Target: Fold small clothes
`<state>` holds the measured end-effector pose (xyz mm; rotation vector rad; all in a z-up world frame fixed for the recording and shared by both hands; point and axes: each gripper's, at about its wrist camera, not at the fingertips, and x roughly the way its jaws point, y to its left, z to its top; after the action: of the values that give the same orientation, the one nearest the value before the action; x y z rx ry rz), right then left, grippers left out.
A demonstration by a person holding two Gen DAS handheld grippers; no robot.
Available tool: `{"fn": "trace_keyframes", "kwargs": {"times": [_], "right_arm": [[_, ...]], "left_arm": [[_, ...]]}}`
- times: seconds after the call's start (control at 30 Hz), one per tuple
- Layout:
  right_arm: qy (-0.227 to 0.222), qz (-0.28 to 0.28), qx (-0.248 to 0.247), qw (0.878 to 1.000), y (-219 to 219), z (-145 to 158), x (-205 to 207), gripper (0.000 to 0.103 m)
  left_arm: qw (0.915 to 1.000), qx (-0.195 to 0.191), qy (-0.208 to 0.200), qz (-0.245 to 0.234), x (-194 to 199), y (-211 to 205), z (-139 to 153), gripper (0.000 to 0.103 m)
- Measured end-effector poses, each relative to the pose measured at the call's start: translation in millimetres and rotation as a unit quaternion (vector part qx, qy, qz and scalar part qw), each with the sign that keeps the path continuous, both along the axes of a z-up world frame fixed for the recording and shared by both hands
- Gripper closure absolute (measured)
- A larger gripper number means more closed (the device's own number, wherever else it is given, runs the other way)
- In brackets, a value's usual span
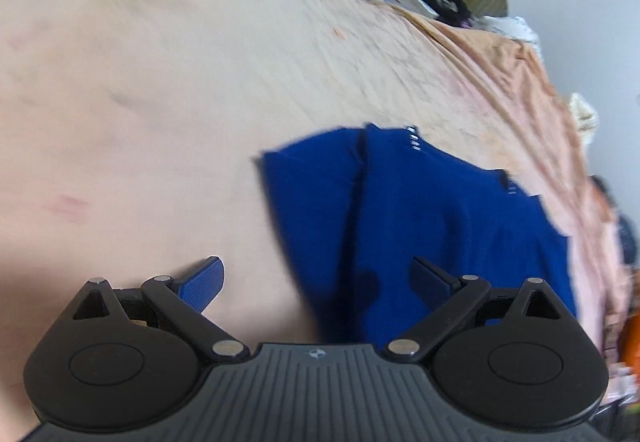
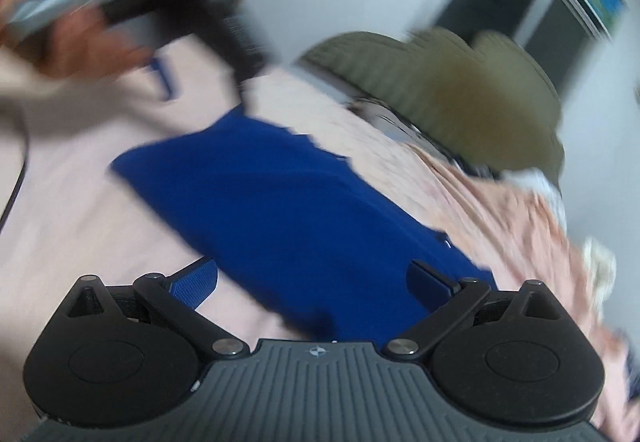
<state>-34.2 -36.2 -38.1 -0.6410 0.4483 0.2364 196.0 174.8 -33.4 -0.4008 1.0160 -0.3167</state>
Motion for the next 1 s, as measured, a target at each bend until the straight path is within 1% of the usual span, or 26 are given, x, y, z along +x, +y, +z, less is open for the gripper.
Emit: {"fn": "trace_keyframes", "kwargs": {"times": [0.03, 0.1, 0.13, 0.2, 0.3, 0.33, 0.4, 0.47, 0.5, 0.53, 0.57, 0.6, 0.63, 0.67, 0.7, 0.77, 0.87, 0.93, 1.0], "right_arm": [[-0.005, 0.007, -0.022, 1.000, 9.0, -6.0, -1.1, 0.003], [-0.011, 0.016, -0.055, 0.998, 24.0, -16.8, 0.6, 0.005], [-0.018, 0.019, -0.063, 0.998, 30.1, -19.4, 2.2, 0.005], [-0.027, 0.018, -0.067, 0.997, 40.9, -19.7, 10.0, 0.005], [-0.030, 0.014, -0.062, 0.998, 54.3, -20.9, 29.4, 0.005], [-0.032, 0.013, -0.060, 0.998, 57.7, -19.9, 36.6, 0.006], [-0.034, 0.013, -0.060, 0.998, 68.5, -19.8, 50.5, 0.011], [-0.037, 0.021, -0.065, 0.997, 79.3, -22.5, 61.3, 0.024], [-0.035, 0.025, -0.065, 0.997, 82.5, -24.4, 64.1, 0.029], [-0.032, 0.031, -0.066, 0.997, 85.5, -25.3, 66.9, 0.039], [-0.029, 0.041, -0.069, 0.996, 88.7, -26.6, 68.3, 0.044], [-0.027, 0.052, -0.074, 0.996, 90.2, -27.9, 68.2, 0.049], [-0.028, 0.065, -0.080, 0.994, 91.6, -28.8, 66.9, 0.056], [-0.028, 0.071, -0.086, 0.993, 93.1, -29.5, 66.4, 0.067], [-0.022, 0.080, -0.084, 0.993, 93.1, -29.2, 65.9, 0.073], [-0.007, 0.087, -0.071, 0.994, 90.8, -28.2, 66.6, 0.096], [-0.002, 0.088, -0.047, 0.995, 87.4, -24.6, 63.5, 0.098], [-0.009, 0.086, -0.015, 0.996, 78.3, -13.4, 59.0, 0.098], [-0.025, 0.078, 0.015, 0.997, 66.1, 0.0, 57.8, 0.098]], "left_arm": [[0.9999, -0.009, -0.006, -0.004, 4.4, -1.9, -2.2, 0.000], [0.9997, -0.019, -0.009, -0.012, 14.3, -6.5, -4.5, 0.000], [0.9994, -0.028, -0.011, -0.014, 19.6, -7.7, -5.0, 0.000], [0.9977, -0.064, -0.008, -0.020, 34.0, -9.3, -8.3, 0.000], [0.9931, -0.114, 0.000, -0.029, 56.5, -13.1, -13.7, 0.000], [0.9923, -0.119, -0.004, -0.032, 62.2, -15.6, -14.1, 0.000], [0.9918, -0.122, -0.007, -0.037, 73.9, -22.4, -16.1, 0.000], [0.9920, -0.120, -0.007, -0.038, 83.3, -27.5, -15.0, 0.001], [0.9927, -0.114, -0.010, -0.036, 87.4, -30.0, -13.5, 0.007], [0.9943, -0.101, -0.013, -0.033, 90.3, -33.3, -12.4, 0.029], [0.9961, -0.080, -0.013, -0.034, 93.4, -38.2, -12.3, 0.047], [0.9976, -0.059, -0.011, -0.036, 96.5, -43.1, -13.2, 0.072], [0.9984, -0.042, -0.013, -0.035, 97.8, -47.1, -13.2, 0.079], [0.9988, -0.031, -0.014, -0.035, 98.3, -49.5, -12.4, 0.082], [0.9992, -0.019, -0.013, -0.033, 98.3, -52.8, -11.7, 0.091], [0.9995, 0.008, -0.020, -0.024, 93.5, -60.5, -7.5, 0.092], [0.9960, 0.070, -0.054, -0.013, 78.2, -77.2, 12.1, 0.093], [0.9907, 0.111, -0.079, -0.006, 68.5, -90.8, 30.4, 0.093], [0.9844, 0.148, -0.094, 0.001, 61.1, -106.8, 48.5, 0.093]]}}
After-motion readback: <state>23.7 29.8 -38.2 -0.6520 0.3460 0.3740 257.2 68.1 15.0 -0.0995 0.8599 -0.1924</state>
